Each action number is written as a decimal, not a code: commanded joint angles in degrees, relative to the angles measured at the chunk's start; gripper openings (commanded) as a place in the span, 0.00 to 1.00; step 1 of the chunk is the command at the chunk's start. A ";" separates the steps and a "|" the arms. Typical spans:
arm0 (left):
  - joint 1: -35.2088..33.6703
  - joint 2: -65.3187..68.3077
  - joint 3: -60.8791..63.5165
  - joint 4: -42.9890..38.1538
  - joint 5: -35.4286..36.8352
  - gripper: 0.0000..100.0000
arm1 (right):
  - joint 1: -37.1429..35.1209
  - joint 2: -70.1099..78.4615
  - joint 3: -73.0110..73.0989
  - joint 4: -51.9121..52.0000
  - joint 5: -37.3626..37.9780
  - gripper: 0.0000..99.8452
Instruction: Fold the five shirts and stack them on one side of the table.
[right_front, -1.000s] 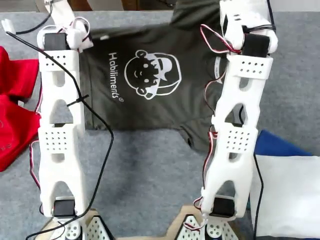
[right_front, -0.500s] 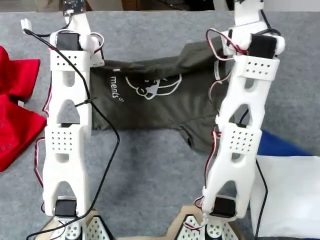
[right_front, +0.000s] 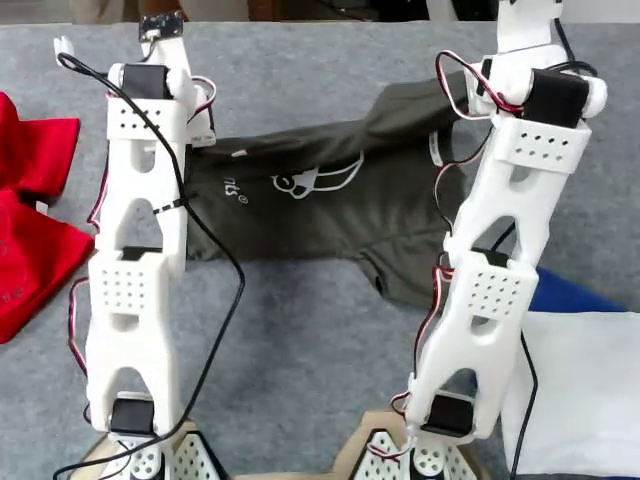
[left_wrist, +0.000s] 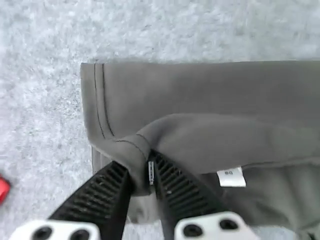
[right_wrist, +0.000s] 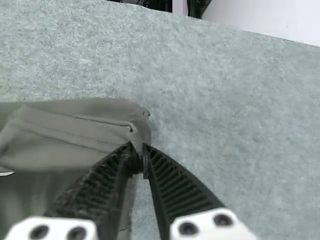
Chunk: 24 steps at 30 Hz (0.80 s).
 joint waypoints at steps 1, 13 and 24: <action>0.35 -10.51 9.76 0.79 -0.18 0.02 | 1.27 -7.96 6.99 0.97 -2.20 0.00; -1.05 -15.78 37.01 -10.55 -0.53 0.02 | 4.18 -21.93 37.76 -1.23 -0.44 0.00; -2.46 -16.31 53.45 -22.15 -1.41 0.02 | 7.34 -23.34 44.53 0.00 3.78 0.00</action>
